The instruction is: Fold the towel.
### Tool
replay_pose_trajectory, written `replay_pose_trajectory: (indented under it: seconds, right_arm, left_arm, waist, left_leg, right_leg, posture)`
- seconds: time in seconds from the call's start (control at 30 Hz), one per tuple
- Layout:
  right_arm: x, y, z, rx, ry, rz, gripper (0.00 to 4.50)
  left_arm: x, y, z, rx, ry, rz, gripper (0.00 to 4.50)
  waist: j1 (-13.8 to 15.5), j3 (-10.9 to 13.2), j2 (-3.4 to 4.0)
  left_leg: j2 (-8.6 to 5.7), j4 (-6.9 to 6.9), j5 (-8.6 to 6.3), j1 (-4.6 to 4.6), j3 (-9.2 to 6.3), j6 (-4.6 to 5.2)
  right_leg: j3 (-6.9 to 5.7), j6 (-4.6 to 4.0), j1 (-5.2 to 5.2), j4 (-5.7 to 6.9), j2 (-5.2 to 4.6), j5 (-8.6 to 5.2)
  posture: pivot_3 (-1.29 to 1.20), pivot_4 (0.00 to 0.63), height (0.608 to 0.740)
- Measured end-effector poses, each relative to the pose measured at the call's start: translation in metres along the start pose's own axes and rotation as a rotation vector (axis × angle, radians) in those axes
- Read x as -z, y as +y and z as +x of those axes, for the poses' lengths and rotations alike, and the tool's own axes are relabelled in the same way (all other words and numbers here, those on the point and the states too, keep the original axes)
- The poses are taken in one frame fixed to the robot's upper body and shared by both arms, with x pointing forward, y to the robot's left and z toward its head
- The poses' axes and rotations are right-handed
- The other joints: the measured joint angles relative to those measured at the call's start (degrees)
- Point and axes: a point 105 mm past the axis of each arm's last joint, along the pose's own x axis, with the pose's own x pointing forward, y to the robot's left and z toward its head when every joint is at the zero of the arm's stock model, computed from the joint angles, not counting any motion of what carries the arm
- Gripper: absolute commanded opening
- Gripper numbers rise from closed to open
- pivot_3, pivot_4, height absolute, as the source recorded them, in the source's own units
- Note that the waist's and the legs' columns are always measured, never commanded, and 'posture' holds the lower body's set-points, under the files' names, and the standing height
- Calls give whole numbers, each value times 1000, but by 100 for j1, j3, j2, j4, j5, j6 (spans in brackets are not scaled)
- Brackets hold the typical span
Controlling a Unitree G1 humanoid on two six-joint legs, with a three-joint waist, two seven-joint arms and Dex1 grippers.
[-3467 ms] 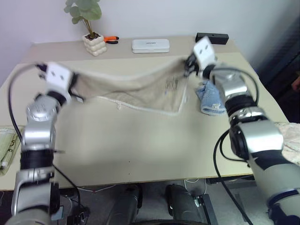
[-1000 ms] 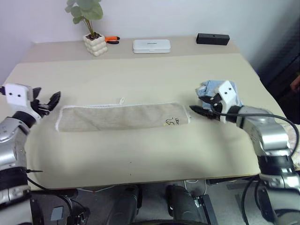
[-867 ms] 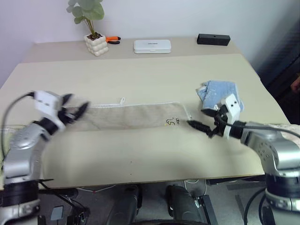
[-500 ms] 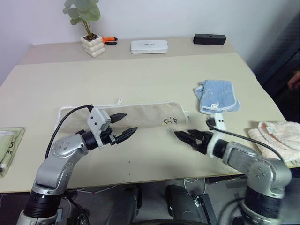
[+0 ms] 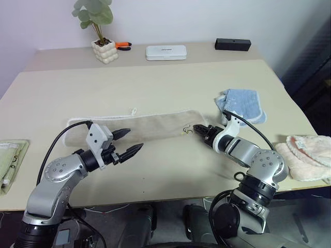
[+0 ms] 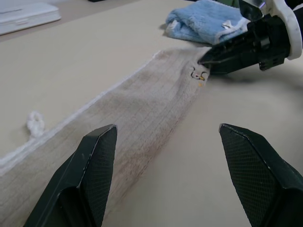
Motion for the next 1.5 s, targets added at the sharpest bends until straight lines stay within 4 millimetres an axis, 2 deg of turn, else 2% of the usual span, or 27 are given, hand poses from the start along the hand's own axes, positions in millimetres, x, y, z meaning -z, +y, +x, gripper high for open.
replay_pose_trajectory:
  seconds: [0.03, 0.27, 0.37, 0.43, 0.63, 0.83, 0.93, 1.0, 1.13, 1.27, 1.4, 1.5]
  right_arm:
    - [-1, 0, 0, 2, -8, 1, 37]
    - [-7, -3, -9, 27, -28, -3, 37]
    - [-7, -7, -17, 39, -20, -20, 838]
    - [-10, -12, -23, 61, -20, -37, 1795]
    - [-11, -12, -26, 58, -18, -25, 1795]
    - [-13, -8, -19, 56, -28, -8, 1795]
    - [-15, -7, -11, 48, -39, 13, 1022]
    - [-14, -8, -5, 49, -36, 24, 51]
    - [-19, -4, -1, 36, -65, 18, 51]
    - [-29, -2, -6, 36, -91, -34, 51]
    - [-51, 1, -29, 39, -155, -230, 51]
    - [-71, 16, -59, -10, -195, -511, 51]
  left_arm:
    - [1, -1, 0, -2, 0, -2, 3486]
    - [2, -4, 3, -11, -8, -9, 3486]
    - [1, -4, 4, -12, -14, -9, 3486]
    - [1, -4, 4, -12, -13, -10, 3486]
    - [0, -5, 7, -4, -16, -2, 3486]
    - [1, -8, 11, 5, -16, -4, 3486]
    - [0, -8, 12, 5, -24, -2, 3486]
    - [-1, -8, 13, 5, -26, -2, 3486]
    - [-1, -8, 14, 6, -27, -4, 3486]
    - [-1, -8, 14, 2, -29, -7, 3486]
    - [-1, -9, 15, 4, -31, -8, 3486]
    - [1, -8, 14, 3, -25, -13, 3486]
  waist:
    - [0, 0, 1]
    - [5, -5, 6]
    - [-2, -5, 7]
    - [-3, -5, 7]
    - [-10, -5, 7]
    - [-14, -5, 7]
    - [-25, -5, 7]
    - [-26, -5, 8]
    - [-22, -3, 10]
    - [-12, 0, 15]
    - [5, 2, 20]
    - [8, 9, 31]
  left_leg:
    - [0, -1, 0, -1, 0, 0]
    - [3, -4, 0, -3, 0, 0]
    - [5, -5, 0, -3, 0, 0]
    - [5, -5, 0, -3, 0, 1]
    - [10, -5, 0, -3, 1, 1]
    - [10, -7, 0, -3, 1, 1]
    - [12, -5, 0, -3, 2, 1]
    - [13, -7, 0, -3, 2, 1]
    - [15, -8, 0, -3, 2, 0]
    - [15, -7, 0, -6, 2, 1]
    - [15, -7, 0, -10, 2, 1]
    - [14, -6, -1, -14, 5, 2]
  right_leg:
    - [0, 0, -1, 0, 0, 0]
    - [0, 0, -3, -2, 3, 0]
    - [0, -6, -3, -2, 5, -3]
    - [0, -14, -4, -3, 5, -8]
    - [0, -15, -3, -4, 9, -9]
    - [0, -15, -4, -4, 9, -8]
    - [0, -15, -3, -5, 12, -8]
    - [0, -14, -4, -5, 13, -8]
    - [0, -9, -5, -6, 14, -5]
    - [0, -15, -5, -9, 13, -8]
    - [-1, -15, -5, -14, 13, -8]
    - [-3, -15, -5, -19, 10, -10]
  posture:
    - [0, 150, 740]
    - [0, 150, 740]
    - [0, 150, 740]
    - [0, 150, 740]
    - [0, 150, 740]
    - [0, 150, 740]
    - [0, 150, 740]
    - [0, 150, 740]
    - [0, 150, 740]
    - [0, 150, 740]
    - [0, 150, 740]
    - [0, 150, 740]
